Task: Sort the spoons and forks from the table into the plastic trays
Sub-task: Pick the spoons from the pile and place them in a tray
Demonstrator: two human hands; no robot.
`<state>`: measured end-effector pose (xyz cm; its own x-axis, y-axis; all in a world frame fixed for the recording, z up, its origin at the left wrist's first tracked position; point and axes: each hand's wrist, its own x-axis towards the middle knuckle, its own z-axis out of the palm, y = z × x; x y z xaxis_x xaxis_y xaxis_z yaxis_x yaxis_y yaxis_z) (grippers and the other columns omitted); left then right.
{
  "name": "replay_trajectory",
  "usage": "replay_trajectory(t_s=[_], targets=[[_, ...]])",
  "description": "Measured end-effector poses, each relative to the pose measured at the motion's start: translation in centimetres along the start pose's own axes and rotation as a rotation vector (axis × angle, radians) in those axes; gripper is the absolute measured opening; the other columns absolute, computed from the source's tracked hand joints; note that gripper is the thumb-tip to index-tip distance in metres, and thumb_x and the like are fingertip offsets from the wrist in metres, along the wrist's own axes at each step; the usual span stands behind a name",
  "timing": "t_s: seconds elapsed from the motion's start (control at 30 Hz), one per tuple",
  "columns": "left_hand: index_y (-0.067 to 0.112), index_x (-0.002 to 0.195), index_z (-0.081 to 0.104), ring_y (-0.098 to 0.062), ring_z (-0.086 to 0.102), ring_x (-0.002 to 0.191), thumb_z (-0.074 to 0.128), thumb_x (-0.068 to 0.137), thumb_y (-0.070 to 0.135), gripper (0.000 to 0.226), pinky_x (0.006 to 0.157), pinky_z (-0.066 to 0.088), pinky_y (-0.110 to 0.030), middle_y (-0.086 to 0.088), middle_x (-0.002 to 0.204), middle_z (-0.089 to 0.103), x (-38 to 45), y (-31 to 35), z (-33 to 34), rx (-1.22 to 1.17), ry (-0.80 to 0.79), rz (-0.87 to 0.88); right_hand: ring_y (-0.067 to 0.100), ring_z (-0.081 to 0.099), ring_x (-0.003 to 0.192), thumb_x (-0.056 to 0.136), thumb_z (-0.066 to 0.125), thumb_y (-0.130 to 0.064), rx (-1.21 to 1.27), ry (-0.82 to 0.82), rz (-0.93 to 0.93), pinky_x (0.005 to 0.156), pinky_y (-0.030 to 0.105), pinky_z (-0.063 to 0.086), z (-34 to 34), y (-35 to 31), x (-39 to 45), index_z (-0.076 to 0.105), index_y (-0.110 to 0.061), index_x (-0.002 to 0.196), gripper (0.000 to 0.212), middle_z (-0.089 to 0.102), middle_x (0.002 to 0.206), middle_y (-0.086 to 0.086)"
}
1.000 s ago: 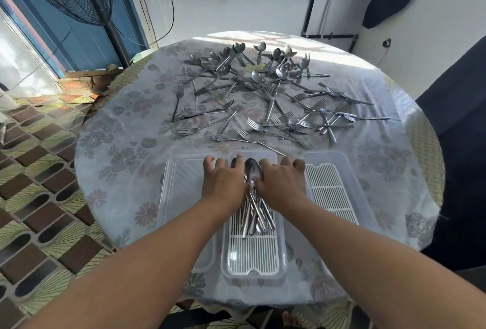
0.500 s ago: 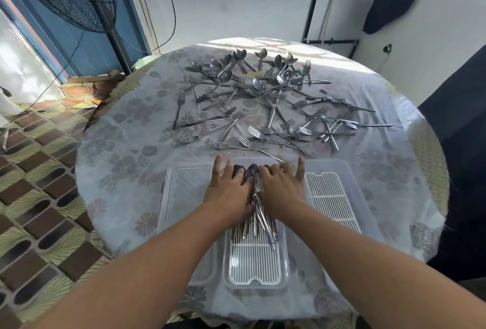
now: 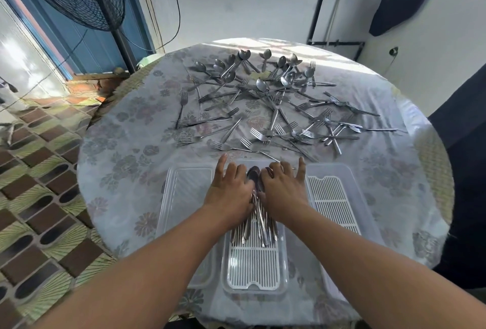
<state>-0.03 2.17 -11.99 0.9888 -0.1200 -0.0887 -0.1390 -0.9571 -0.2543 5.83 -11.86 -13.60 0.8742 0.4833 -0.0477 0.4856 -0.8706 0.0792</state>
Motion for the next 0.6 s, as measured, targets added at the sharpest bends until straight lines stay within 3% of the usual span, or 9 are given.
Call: replay_trajectory(t_s=[0.13, 0.27, 0.4, 0.47, 0.6], targets=[[0.034, 0.15, 0.042, -0.036, 0.021, 0.145, 0.056, 0.093, 0.054, 0.063, 0.11, -0.033, -0.057, -0.008, 0.148, 0.035, -0.1, -0.1, 0.3, -0.026, -0.002, 0.077, 0.038, 0.016, 0.151, 0.095, 0.062, -0.034, 0.001, -0.023, 0.015, 0.119, 0.069, -0.01, -0.1, -0.2, 0.0, 0.038, -0.02, 0.152, 0.063, 0.031, 0.157, 0.014], [0.033, 0.149, 0.045, -0.035, 0.015, 0.148, 0.047, 0.094, 0.066, 0.065, 0.11, -0.032, -0.059, -0.006, 0.153, 0.033, 0.2, -0.2, 0.6, -0.02, -0.047, 0.046, 0.042, 0.015, 0.15, 0.091, 0.066, -0.023, 0.001, -0.053, 0.032, 0.12, 0.07, -0.009, -0.6, -0.4, -0.1, 0.032, -0.016, 0.155, 0.073, 0.029, 0.158, 0.017], [0.029, 0.159, 0.028, -0.035, 0.015, 0.149, 0.038, 0.097, 0.066, 0.074, 0.112, -0.028, -0.064, -0.004, 0.157, 0.035, 0.7, -0.3, 0.5, -0.014, -0.065, 0.038, 0.038, 0.021, 0.151, 0.095, 0.06, -0.022, -0.016, -0.073, 0.023, 0.118, 0.072, -0.01, -0.7, -0.5, -0.1, 0.03, -0.013, 0.158, 0.07, 0.041, 0.155, 0.011], [0.028, 0.162, 0.02, -0.037, 0.009, 0.152, 0.028, 0.098, 0.066, 0.075, 0.109, -0.032, -0.064, -0.007, 0.165, 0.025, 0.8, -0.3, 0.5, -0.005, -0.1, 0.05, 0.037, 0.024, 0.15, 0.097, 0.058, -0.027, -0.01, -0.079, 0.028, 0.118, 0.072, -0.01, -0.7, -0.4, 0.0, 0.035, -0.014, 0.156, 0.065, 0.043, 0.153, 0.009], [0.027, 0.161, 0.025, -0.038, 0.005, 0.154, 0.023, 0.099, 0.064, 0.073, 0.108, -0.034, -0.063, -0.007, 0.169, 0.017, 1.0, 0.6, 0.6, -0.062, -0.118, 0.024, 0.037, 0.023, 0.15, 0.096, 0.056, -0.027, 0.037, -0.07, 0.048, 0.118, 0.071, -0.011, -0.4, -0.5, 0.1, 0.036, -0.016, 0.155, 0.064, 0.042, 0.154, 0.009]])
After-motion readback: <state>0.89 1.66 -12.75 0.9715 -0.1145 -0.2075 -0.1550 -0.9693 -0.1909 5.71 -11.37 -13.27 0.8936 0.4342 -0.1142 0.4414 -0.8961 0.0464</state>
